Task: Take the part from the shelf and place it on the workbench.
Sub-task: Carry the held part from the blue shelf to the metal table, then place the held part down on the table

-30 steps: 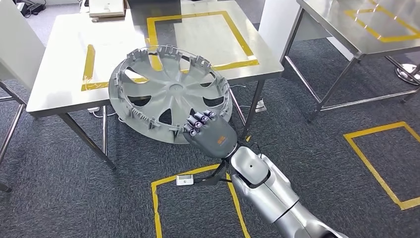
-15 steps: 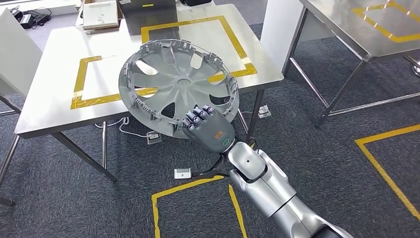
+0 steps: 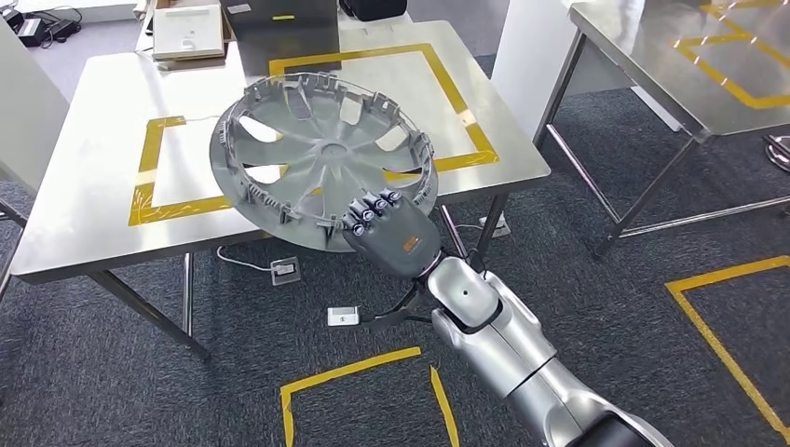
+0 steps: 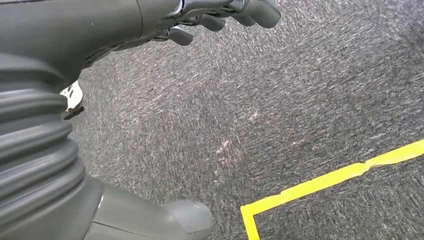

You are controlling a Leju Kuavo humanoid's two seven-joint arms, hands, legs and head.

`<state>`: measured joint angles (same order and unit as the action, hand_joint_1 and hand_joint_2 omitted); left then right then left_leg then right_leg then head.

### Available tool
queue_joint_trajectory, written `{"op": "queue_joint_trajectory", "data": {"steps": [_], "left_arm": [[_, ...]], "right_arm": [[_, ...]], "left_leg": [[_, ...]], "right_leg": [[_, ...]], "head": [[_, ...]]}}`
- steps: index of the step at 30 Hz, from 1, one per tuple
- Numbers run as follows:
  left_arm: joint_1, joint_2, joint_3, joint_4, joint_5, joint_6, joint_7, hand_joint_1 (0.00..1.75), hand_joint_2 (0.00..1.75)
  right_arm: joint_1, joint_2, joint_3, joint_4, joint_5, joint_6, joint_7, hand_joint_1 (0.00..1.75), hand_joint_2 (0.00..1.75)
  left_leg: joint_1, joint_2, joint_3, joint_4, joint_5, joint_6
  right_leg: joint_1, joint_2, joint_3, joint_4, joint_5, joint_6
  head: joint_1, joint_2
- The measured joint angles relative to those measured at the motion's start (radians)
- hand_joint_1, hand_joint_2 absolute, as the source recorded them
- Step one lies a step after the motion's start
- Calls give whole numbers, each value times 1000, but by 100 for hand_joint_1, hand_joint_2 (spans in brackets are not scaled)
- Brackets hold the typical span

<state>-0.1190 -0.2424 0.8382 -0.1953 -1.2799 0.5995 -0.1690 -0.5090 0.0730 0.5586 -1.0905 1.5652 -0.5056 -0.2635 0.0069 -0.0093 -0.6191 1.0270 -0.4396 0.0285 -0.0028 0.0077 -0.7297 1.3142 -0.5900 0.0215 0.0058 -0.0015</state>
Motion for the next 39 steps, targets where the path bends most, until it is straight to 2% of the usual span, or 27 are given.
{"op": "queue_joint_trajectory", "data": {"steps": [1, 2, 3, 5, 6, 7, 10, 11, 13, 15, 16, 17, 18, 21, 22, 24, 26, 28, 30, 31, 32, 33, 34, 36, 37, 38, 39], "left_arm": [[2, 0, 0, 0, -1, 0, 2, 0, 175], [4, 0, 0, 0, -1, -1, 5, 0, 175], [6, -1, 0, 0, -1, -2, 7, 0, 175], [10, -1, 0, 1, -1, -2, 8, 0, 175], [11, -1, 0, 0, -1, -2, 8, 0, 175], [12, -1, 0, 0, 0, -2, 7, 0, 175], [12, -1, 0, -1, 3, -2, -1, 0, 175], [11, -2, 0, -1, 3, -2, -3, 0, 175], [8, -2, 0, -1, 5, -2, -5, 0, 175], [7, -2, 0, -1, 7, -3, -5, 0, 175], [7, -2, 0, -1, 8, -4, -5, 0, 175], [8, -2, 0, -1, 9, -5, -5, 0, 175], [8, -2, 0, 0, 9, -6, -4, 0, 175], [6, -2, 0, 0, 6, -13, -1, 0, 175], [6, -3, 0, 0, 5, -15, 1, 0, 175], [4, -6, 0, 0, 3, -17, 5, 0, 175], [1, -8, -1, 0, 2, -17, 6, 0, 175], [-3, -9, -1, 0, 2, -18, 7, 0, 175], [-4, -9, -1, 0, 2, -18, 7, 0, 175], [-4, -9, -1, 0, 2, -18, 8, 0, 175], [-3, -10, -1, 0, 2, -18, 8, 0, 175], [-2, -10, -2, 0, 1, -18, 9, 0, 175], [-2, -12, -3, 0, -1, -18, 11, 0, 175], [-3, -15, -9, 2, -12, -19, 17, 0, 175], [-4, -16, -13, 2, -19, -21, 21, 0, 175], [-5, -17, -17, 3, -26, -22, 24, 0, 175], [-6, -17, -21, 3, -31, -23, 28, 0, 175]], "right_arm": [[0, 0, 0, 4, 0, 2, 0, 175, 175], [-1, -1, 0, 7, 1, 3, 0, 175, 175], [-2, -1, 1, 11, 1, 4, 0, 175, 175], [-7, -2, 2, 20, 3, 4, 1, 175, 175], [-10, -1, 2, 24, 3, 4, 1, 175, 175], [-13, -1, 2, 27, 2, 4, 1, 175, 175], [-23, 2, 3, 37, 1, 7, -2, 175, 175], [-28, 4, 3, 41, 0, 8, -4, 175, 175], [-37, 9, 3, 54, -4, 8, -10, 175, 175], [-47, 14, 5, 74, -6, 8, -17, 175, 175], [-53, 17, 6, 87, -7, 8, -19, 175, 175], [-59, 21, 8, 100, -8, 8, -20, 175, 175], [-66, 27, 10, 115, -9, 8, -20, 175, 175], [-96, 49, 15, 161, -12, 6, -18, 175, 175], [-106, 55, 17, 176, -12, 5, -19, 175, 175], [-128, 68, 21, 202, -12, 3, -21, 175, 175], [-145, 79, 24, 223, -14, 1, -21, 175, 175], [-156, 85, 27, 238, -15, -1, -21, 175, 175], [-160, 86, 31, 251, -15, -1, -21, 175, 175], [-162, 88, 33, 259, -14, -1, -22, 175, 175], [-165, 91, 35, 269, -14, -1, -22, 175, 175], [-171, 95, 37, 282, -13, -1, -21, 175, 175], [-181, 101, 39, 301, -10, -2, -17, 175, 175], [-206, 112, 43, 350, -5, -4, -5, 175, 175], [-220, 117, 45, 375, -2, -5, 1, 175, 175], [-233, 122, 46, 397, -1, -7, 6, 175, 175], [-246, 129, 47, 414, 0, -8, 8, 175, 175]], "left_leg": [[0, -1, 10, 1, -10, -1], [1, -2, 22, 2, -20, -3], [2, -3, 35, 2, -30, -6], [1, -4, 55, 3, -51, -16], [0, -5, 61, 2, -60, -22], [-2, -5, 67, 1, -65, -29], [-3, -4, 78, 15, -66, -47], [-3, -2, 62, 48, -66, -51], [-1, 1, -7, 163, -87, -58], [-1, 1, -86, 265, -143, -62], [-1, 2, -110, 279, -164, -61], [-2, 2, -119, 263, -167, -59], [-2, 2, -114, 218, -141, -56], [-7, 3, -79, 39, 15, -40], [-8, 4, -72, 10, 45, -36], [-7, 3, -61, 5, 47, -26], [-3, 2, -47, 5, 40, -14], [-2, 0, -28, 4, 24, -5], [-1, -3, -8, 4, 3, -2], [-1, -5, 5, 4, -9, -3], [-1, -7, 20, 4, -21, -4], [-1, -9, 36, 5, -33, -6], [-1, -10, 51, 4, -45, -9], [-2, -13, 73, 5, -67, -18], [-2, -14, 78, 3, -75, -24], [-2, -15, 82, 3, -79, -31], [-2, -16, 86, 0, -80, -38]], "right_leg": [[-3, -1, -16, -4, -11, 2], [-5, -2, -16, -36, 3, 3], [-5, -3, -2, -95, 43, 1], [-3, -8, 34, -226, 142, -7], [-1, -9, 47, -268, 173, -13], [1, -9, 53, -290, 185, -18], [-1, -6, 78, -301, 179, -38], [-3, -6, 90, -302, 175, -45], [-3, -6, 112, -304, 160, -56], [-1, -5, 132, -304, 141, -59], [0, -3, 145, -304, 130, -60], [2, -1, 160, -304, 118, -60], [3, 0, 176, -304, 106, -59], [9, 4, 214, -299, 66, -52], [12, 6, 222, -297, 54, -47], [15, 9, 232, -288, 42, -36], [13, 6, 209, -237, 48, -27], [9, 2, 136, -126, 38, -15], [4, -1, 50, -28, -14, -6], [2, -2, 18, -10, -41, -4], [1, -2, 1, -21, -52, -3], [0, -3, -3, -59, -38, -4], [1, -3, 3, -118, 8, -8], [6, -4, 18, -240, 144, -20], [10, -3, 23, -276, 194, -28], [13, -3, 25, -292, 219, -35], [14, -2, 32, -295, 215, -41]], "head": [[0, 0], [0, 0], [0, 0], [0, 0], [0, 0], [-1, 0], [-2, 0], [-3, 0], [-4, 0], [-4, 0], [-4, 0], [-4, 0], [-4, 0], [-4, 0], [-4, 0], [-3, 0], [-2, 0], [-2, 0], [-2, 0], [-2, 0], [-2, 0], [-1, 0], [-2, 0], [-2, 0], [-1, 0], [0, 0], [0, 0]]}}
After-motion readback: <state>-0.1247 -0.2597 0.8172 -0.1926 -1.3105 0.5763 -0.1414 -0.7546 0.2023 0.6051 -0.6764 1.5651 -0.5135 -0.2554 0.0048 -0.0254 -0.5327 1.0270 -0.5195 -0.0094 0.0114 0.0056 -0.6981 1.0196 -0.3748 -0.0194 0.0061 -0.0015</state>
